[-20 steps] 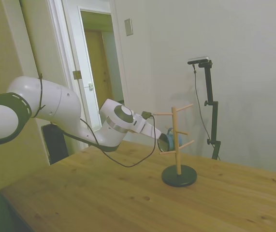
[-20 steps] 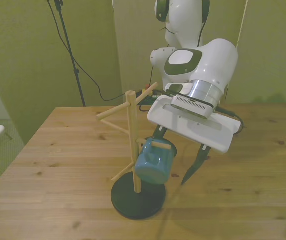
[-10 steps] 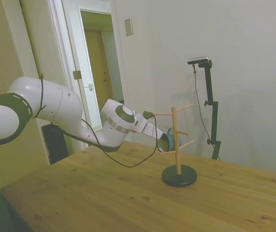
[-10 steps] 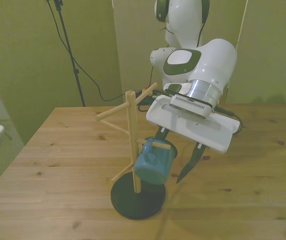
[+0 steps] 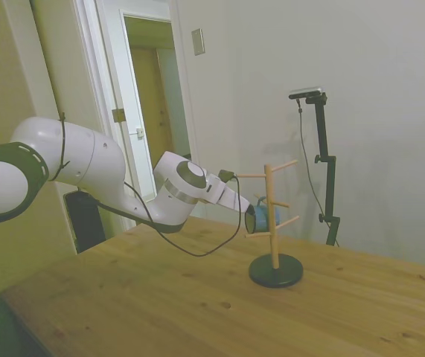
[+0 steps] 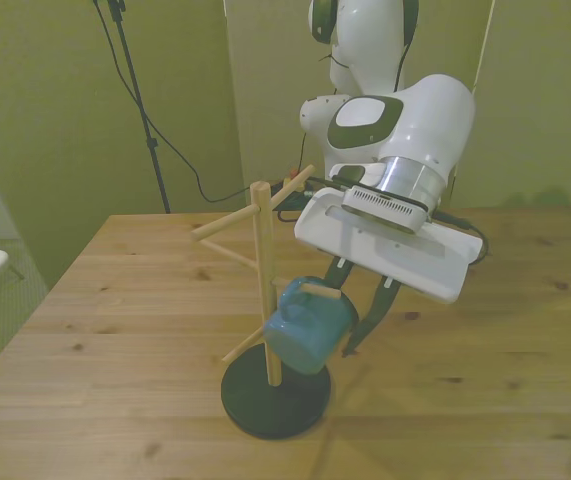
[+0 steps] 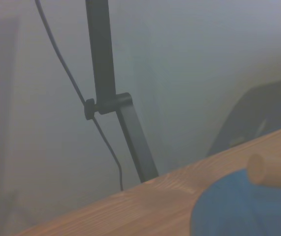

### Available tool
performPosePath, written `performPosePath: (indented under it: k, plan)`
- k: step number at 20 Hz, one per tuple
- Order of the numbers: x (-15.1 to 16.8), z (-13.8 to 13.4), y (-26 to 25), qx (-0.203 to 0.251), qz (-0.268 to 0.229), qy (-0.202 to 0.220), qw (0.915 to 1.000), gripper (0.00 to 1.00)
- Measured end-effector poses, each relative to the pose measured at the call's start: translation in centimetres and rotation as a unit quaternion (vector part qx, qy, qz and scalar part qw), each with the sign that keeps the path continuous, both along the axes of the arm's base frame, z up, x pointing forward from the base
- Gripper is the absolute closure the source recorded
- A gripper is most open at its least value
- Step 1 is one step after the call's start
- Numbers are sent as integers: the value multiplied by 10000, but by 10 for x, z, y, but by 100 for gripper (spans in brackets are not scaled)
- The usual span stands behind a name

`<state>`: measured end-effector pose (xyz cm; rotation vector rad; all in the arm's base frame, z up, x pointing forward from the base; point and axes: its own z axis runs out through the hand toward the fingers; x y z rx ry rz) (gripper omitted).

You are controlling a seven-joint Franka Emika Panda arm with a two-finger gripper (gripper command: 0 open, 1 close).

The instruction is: Unload the mug

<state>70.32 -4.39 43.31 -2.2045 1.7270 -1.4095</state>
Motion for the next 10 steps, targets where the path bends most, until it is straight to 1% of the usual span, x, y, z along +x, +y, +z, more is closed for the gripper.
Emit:
performPosePath:
  k: [10]
  plan:
    - [-2,-1,4,23,29,22,10000,100]
